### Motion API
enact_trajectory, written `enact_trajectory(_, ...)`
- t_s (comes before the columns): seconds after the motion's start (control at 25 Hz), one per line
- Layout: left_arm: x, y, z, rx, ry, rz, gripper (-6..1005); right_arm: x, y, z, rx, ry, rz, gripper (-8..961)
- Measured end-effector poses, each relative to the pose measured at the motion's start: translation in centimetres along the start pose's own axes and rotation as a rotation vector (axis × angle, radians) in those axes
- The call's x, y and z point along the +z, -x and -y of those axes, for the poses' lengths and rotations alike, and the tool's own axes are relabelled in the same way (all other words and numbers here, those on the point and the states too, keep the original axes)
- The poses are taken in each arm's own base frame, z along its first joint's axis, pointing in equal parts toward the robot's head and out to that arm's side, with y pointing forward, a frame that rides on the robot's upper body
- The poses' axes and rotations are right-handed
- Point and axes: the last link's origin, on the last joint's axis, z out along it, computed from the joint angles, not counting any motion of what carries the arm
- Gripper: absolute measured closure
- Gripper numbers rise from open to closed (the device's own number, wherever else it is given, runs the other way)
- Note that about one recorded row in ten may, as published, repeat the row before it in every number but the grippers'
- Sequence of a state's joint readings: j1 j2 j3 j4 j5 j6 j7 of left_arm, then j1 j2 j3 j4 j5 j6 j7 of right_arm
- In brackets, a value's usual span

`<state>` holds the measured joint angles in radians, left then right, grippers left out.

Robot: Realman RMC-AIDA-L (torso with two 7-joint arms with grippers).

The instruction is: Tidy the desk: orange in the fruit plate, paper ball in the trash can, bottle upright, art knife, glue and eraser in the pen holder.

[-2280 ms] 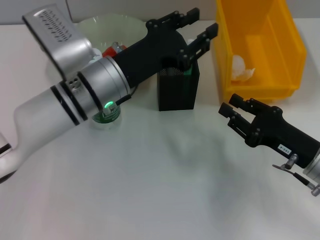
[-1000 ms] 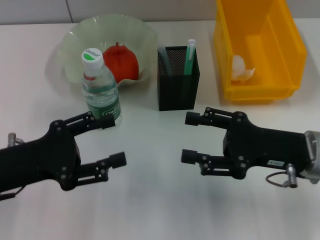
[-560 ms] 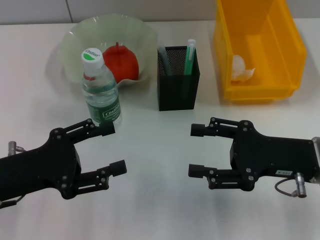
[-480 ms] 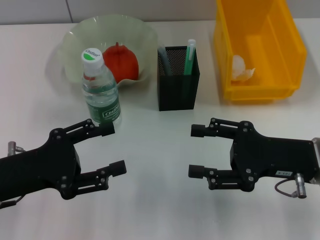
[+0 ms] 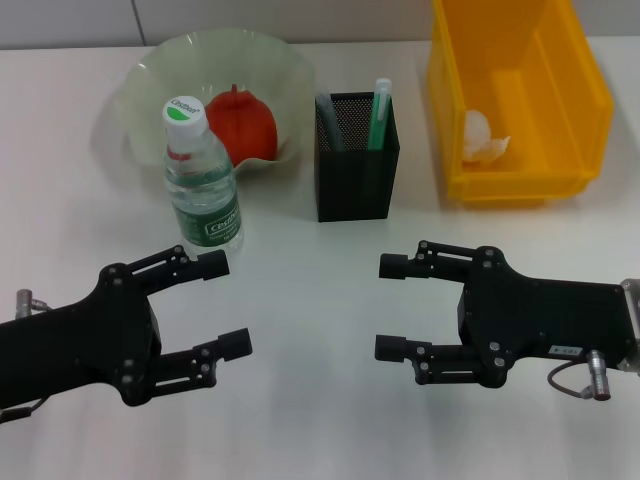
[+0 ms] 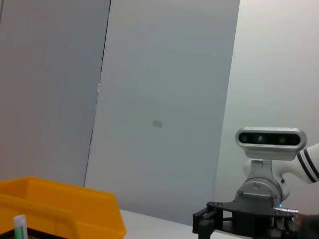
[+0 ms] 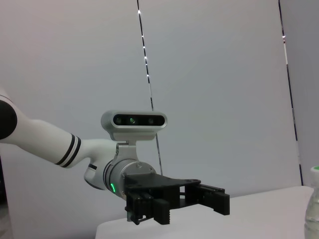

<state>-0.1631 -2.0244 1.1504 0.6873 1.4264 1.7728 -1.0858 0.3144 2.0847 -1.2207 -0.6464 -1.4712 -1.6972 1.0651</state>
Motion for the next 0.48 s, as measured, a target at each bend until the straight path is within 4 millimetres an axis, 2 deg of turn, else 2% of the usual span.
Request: enact_trajectory(0.48,0.34,-0.22,0.08,0.004,0.009,-0.007,204,0.03,-0.13,-0.06,0.009,0.001,0.001,191)
